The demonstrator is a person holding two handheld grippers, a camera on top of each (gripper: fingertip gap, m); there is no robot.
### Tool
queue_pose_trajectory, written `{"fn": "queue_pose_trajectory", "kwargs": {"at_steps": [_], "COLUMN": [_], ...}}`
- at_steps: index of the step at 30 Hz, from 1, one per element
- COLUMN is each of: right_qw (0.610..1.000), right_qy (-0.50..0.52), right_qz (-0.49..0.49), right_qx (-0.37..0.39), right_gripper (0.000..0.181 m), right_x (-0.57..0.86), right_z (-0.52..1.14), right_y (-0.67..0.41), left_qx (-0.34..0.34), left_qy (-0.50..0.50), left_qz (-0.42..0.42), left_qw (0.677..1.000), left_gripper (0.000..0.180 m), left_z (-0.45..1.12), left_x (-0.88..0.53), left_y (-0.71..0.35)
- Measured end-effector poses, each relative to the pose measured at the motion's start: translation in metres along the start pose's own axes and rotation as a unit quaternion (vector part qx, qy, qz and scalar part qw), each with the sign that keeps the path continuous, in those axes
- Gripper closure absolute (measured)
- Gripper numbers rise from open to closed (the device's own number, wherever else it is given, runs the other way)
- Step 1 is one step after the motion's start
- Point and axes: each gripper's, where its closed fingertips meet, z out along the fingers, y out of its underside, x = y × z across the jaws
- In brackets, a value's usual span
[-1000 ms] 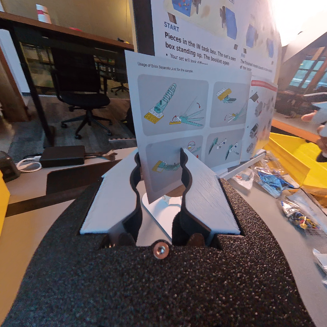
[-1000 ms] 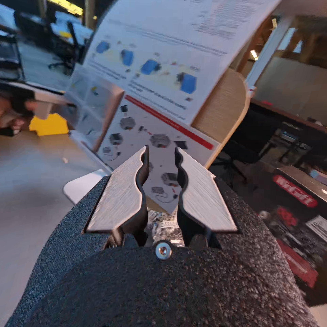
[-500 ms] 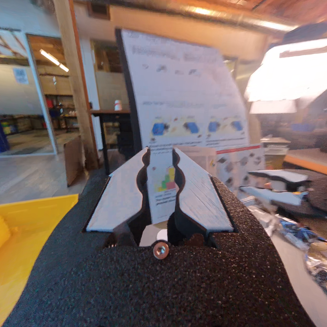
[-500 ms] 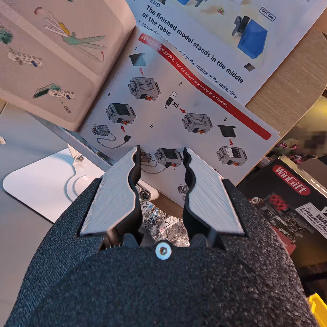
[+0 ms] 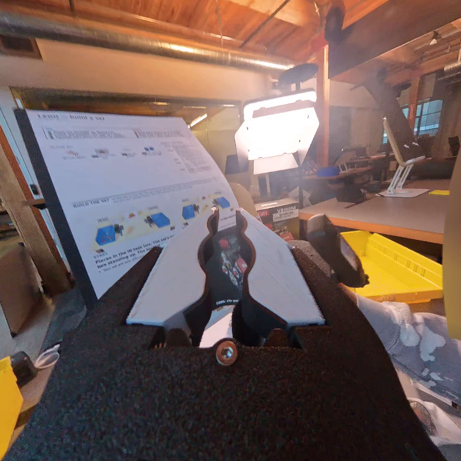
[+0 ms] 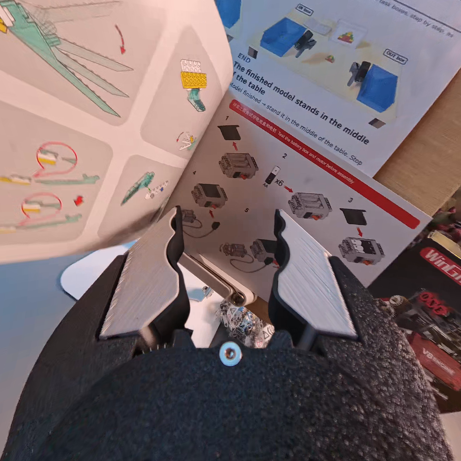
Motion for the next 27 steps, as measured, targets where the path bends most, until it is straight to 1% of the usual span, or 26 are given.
{"fn": "queue_pose_trajectory", "kwargs": {"at_steps": [2, 4, 6, 8, 9, 10, 11, 12, 13, 14, 15, 16, 17, 19, 21, 22, 23, 24, 25, 26, 27], "right_qw": [1.0, 0.999, 0.997, 0.996, 0.995, 0.995, 0.995, 0.995, 0.995, 0.994, 0.995, 0.995, 0.994, 0.994, 0.993, 0.993, 0.994, 0.994, 0.994, 0.994, 0.994], "right_qy": [0.015, 0.036, 0.056, 0.07, 0.075, 0.074, 0.073, 0.071, 0.071, 0.075, 0.075, 0.074, 0.074, 0.072, 0.075, 0.076, 0.076, 0.08, 0.081, 0.083, 0.082], "right_qz": [-0.008, -0.025, -0.042, -0.049, -0.058, -0.066, -0.069, -0.066, -0.063, -0.072, -0.066, -0.067, -0.071, -0.072, -0.078, -0.079, -0.076, -0.067, -0.067, -0.066, -0.064], "right_qx": [-0.006, -0.008, -0.014, -0.015, -0.015, -0.013, -0.012, -0.009, -0.017, -0.038, -0.03, -0.029, -0.035, -0.046, -0.041, -0.04, -0.035, -0.029, -0.024, -0.019, -0.018], "right_gripper": [0.095, 0.085, 0.073, 0.057, 0.052, 0.052, 0.052, 0.053, 0.055, 0.053, 0.054, 0.054, 0.054, 0.054, 0.055, 0.055, 0.056, 0.061, 0.065, 0.067, 0.068], "right_x": [-0.003, -0.007, -0.008, -0.007, -0.007, -0.01, -0.011, -0.011, -0.01, -0.007, -0.005, -0.004, -0.004, -0.003, -0.003, -0.003, -0.004, -0.001, 0.003, 0.006, 0.008], "right_z": [0.008, 0.014, 0.018, 0.021, 0.022, 0.023, 0.024, 0.025, 0.025, 0.027, 0.027, 0.027, 0.027, 0.027, 0.027, 0.026, 0.025, 0.022, 0.02, 0.018, 0.017], "right_y": [0.001, 0.0, -0.001, -0.005, -0.007, -0.008, -0.007, -0.006, -0.002, 0.008, 0.008, 0.008, 0.008, 0.008, 0.008, 0.008, 0.006, 0.006, 0.006, 0.007, 0.009], "left_qx": [0.019, 0.007, -0.014, -0.05, -0.071, -0.091, -0.103, -0.106, -0.111, -0.095, -0.102, -0.112, -0.112, -0.109, -0.121, -0.119, -0.11, -0.105, -0.098, -0.111, -0.137], "left_qy": [0.013, 0.054, 0.135, 0.178, 0.183, 0.184, 0.165, 0.121, 0.077, 0.082, 0.103, 0.133, 0.169, 0.197, 0.231, 0.242, 0.239, 0.208, 0.177, 0.148, 0.119], "left_qz": [0.024, 0.035, -0.002, -0.043, -0.058, -0.07, -0.072, -0.06, -0.046, -0.071, -0.124, -0.172, -0.197, -0.218, -0.246, -0.249, -0.251, -0.247, -0.238, -0.226, -0.195], "left_qw": [0.999, 0.998, 0.991, 0.982, 0.979, 0.976, 0.978, 0.985, 0.99, 0.99, 0.982, 0.97, 0.959, 0.949, 0.933, 0.93, 0.932, 0.94, 0.95, 0.956, 0.964], "left_gripper": [0.169, 0.17, 0.17, 0.168, 0.165, 0.163, 0.163, 0.163, 0.158, 0.139, 0.116, 0.102, 0.104, 0.094, 0.095, 0.096, 0.106, 0.131, 0.133, 0.136, 0.141], "left_z": [-0.01, -0.011, -0.007, 0.001, 0.007, 0.012, 0.018, 0.026, 0.034, 0.039, 0.045, 0.05, 0.052, 0.057, 0.056, 0.054, 0.052, 0.051, 0.051, 0.052, 0.052], "left_x": [0.017, 0.044, 0.083, 0.106, 0.11, 0.112, 0.105, 0.085, 0.06, 0.047, 0.039, 0.036, 0.036, 0.032, 0.036, 0.036, 0.031, 0.016, -0.001, -0.016, -0.029], "left_y": [-0.02, -0.024, -0.017, 0.004, 0.018, 0.031, 0.043, 0.056, 0.071, 0.077, 0.085, 0.089, 0.089, 0.091, 0.094, 0.094, 0.094, 0.099, 0.105, 0.117, 0.133]}}
